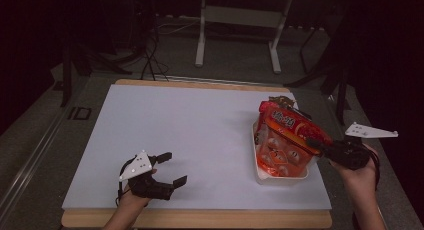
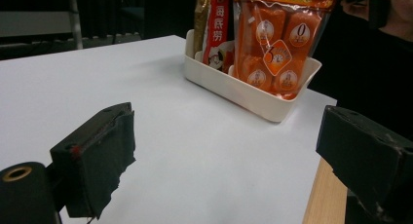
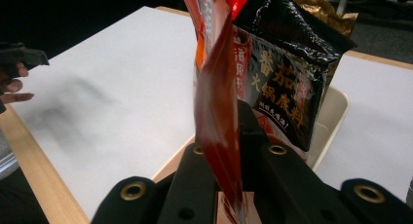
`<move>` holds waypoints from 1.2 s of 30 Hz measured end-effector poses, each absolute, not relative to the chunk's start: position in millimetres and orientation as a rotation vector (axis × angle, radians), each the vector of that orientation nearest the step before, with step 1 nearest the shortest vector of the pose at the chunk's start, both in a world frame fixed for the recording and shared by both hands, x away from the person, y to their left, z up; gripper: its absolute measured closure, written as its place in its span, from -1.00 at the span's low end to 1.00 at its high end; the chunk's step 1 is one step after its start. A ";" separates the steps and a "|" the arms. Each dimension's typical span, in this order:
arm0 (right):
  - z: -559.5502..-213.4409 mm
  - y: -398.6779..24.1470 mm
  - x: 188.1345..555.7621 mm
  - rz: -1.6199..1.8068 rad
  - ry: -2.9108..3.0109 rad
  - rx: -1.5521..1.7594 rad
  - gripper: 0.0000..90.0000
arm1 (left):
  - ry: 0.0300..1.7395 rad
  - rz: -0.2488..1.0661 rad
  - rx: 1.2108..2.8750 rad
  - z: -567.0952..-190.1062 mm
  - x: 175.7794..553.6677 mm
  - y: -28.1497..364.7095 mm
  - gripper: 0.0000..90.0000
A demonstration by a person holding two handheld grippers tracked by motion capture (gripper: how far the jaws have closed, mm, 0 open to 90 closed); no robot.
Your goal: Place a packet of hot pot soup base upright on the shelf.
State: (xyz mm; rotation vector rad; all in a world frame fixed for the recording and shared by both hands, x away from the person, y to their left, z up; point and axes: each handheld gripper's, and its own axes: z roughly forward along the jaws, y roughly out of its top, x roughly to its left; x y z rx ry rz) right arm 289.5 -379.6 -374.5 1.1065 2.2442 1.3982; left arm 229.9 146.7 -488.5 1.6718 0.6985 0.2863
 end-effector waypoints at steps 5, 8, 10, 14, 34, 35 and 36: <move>-362.5 -376.3 283.8 1.496 2.184 1.047 0.68 | 0.699 0.284 1.678 -489.8 230.3 145.7 -0.83; -348.6 -372.0 278.9 1.498 2.144 0.990 0.58 | 0.697 0.287 1.679 -489.8 229.7 145.4 -0.83; -340.8 -370.0 276.3 1.513 2.112 0.959 0.51 | 0.697 0.285 1.681 -489.9 229.7 145.9 -0.83; -327.7 -365.3 273.2 1.559 2.062 0.922 0.37 | 0.698 0.285 1.679 -490.0 229.3 145.9 -0.83; -335.5 -290.0 274.7 1.715 2.129 0.738 -0.69 | 0.695 0.289 1.677 -490.2 228.5 147.3 -0.83; -338.4 -286.6 275.4 1.719 2.157 0.731 -0.69 | 0.696 0.290 1.677 -490.2 228.5 147.2 -0.83; -342.9 -281.5 276.2 1.725 2.181 0.723 -0.69 | 0.695 0.290 1.678 -490.1 228.5 147.1 -0.83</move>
